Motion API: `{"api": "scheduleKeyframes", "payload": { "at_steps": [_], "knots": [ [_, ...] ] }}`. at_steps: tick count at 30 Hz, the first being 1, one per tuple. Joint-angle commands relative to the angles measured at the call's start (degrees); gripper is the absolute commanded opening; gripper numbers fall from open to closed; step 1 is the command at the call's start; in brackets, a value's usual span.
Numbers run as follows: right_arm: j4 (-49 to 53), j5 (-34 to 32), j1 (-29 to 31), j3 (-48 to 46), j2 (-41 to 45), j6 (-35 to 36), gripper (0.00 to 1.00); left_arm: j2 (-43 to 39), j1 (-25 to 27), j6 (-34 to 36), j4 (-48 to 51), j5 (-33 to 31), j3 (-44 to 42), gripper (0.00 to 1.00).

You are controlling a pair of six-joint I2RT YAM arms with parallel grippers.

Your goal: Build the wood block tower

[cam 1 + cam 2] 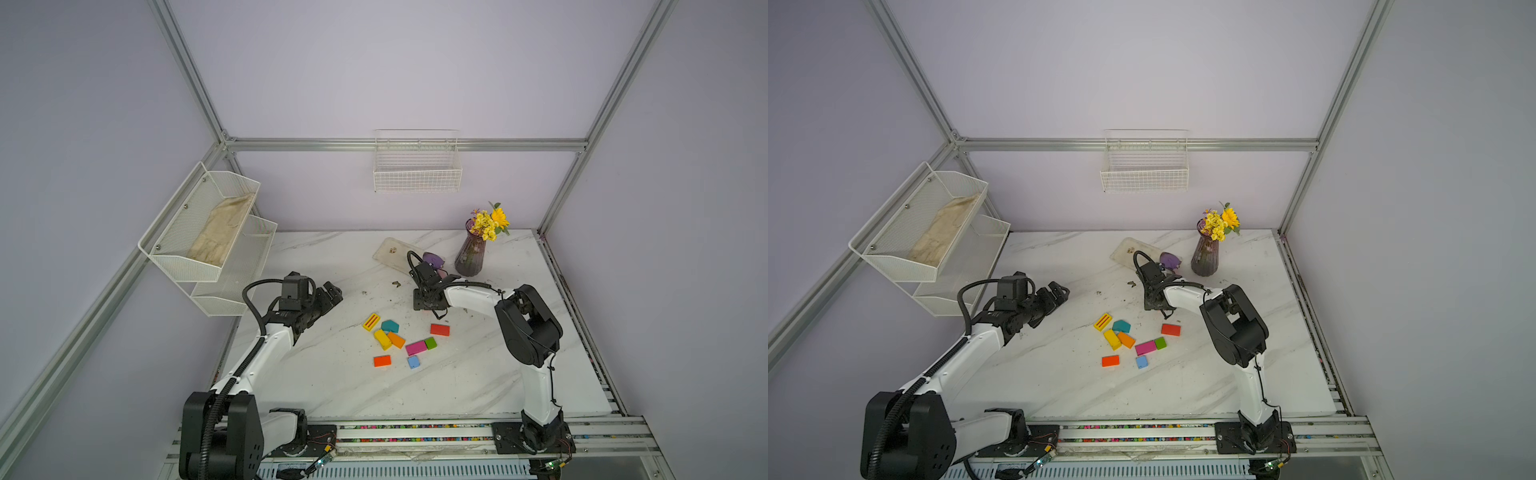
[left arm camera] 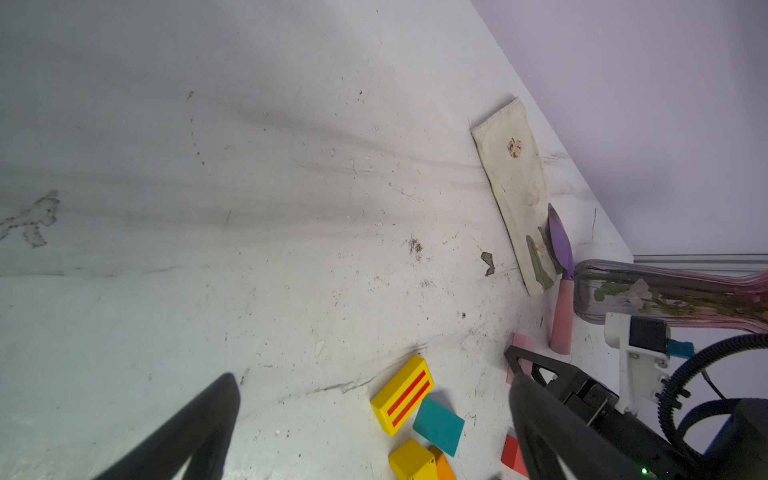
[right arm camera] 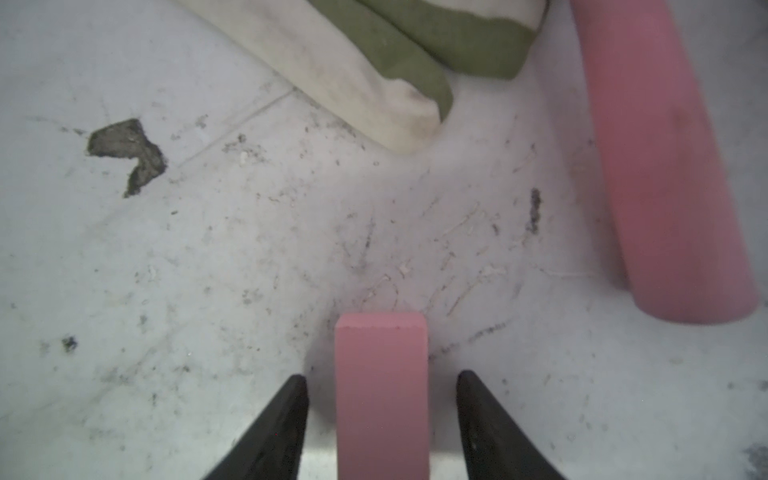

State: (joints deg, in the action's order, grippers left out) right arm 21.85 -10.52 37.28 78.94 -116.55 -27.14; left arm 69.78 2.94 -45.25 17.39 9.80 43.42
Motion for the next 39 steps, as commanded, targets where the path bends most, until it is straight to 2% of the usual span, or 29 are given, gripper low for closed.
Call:
{"api": "scheduleKeyframes", "payload": {
  "at_steps": [1, 6, 10, 14, 18, 20, 24, 27, 31, 33, 39],
  "knots": [
    [-0.1, -0.3, -0.2, -2.2, 4.5, 0.3, 0.68, -1.0, 0.5, 0.9, -1.7, 0.7, 5.3, 1.00],
    [-3.1, -1.2, 0.6, -5.3, 10.1, 1.9, 0.74, -2.1, 0.9, 1.0, -2.2, 0.3, 4.8, 1.00],
    [-5.2, -4.8, 3.4, -7.2, 14.3, 3.5, 0.77, -3.8, 1.6, 1.2, -2.3, -1.1, 4.4, 1.00],
    [-6.7, -7.7, 6.5, -8.1, 16.9, 5.4, 0.76, -5.6, 3.4, 1.8, -2.2, -3.7, 4.2, 1.00],
    [-2.7, -12.0, 9.6, -5.3, 18.5, 6.8, 0.71, -7.2, 5.6, 4.4, -2.2, -8.0, 3.6, 1.00],
    [0.1, -9.2, 9.9, -4.1, 19.5, 5.8, 0.67, -7.9, 5.8, 4.5, -2.7, -10.6, 2.4, 1.00],
    [5.2, -5.2, 11.4, -5.4, 23.7, 4.2, 0.65, -7.1, 5.9, 4.5, -4.3, -9.0, 2.3, 1.00],
    [7.9, -5.8, 13.1, -9.6, 29.1, 5.0, 0.63, -6.4, 5.8, 4.5, -4.9, -8.2, 2.1, 1.00],
    [5.0, -8.3, 13.7, -19.3, 36.9, 6.7, 0.60, -6.1, 5.8, 4.5, -6.5, -6.8, 1.9, 1.00],
    [3.3, -7.5, 13.6, -22.8, 40.1, 6.1, 0.59, -6.4, 5.8, 4.6, -6.3, -6.3, 2.1, 1.00],
    [-1.5, -5.5, 13.8, -27.8, 40.5, 6.5, 0.60, -9.0, 5.9, 4.7, -6.3, -7.4, 1.2, 1.00]
  ]
}}
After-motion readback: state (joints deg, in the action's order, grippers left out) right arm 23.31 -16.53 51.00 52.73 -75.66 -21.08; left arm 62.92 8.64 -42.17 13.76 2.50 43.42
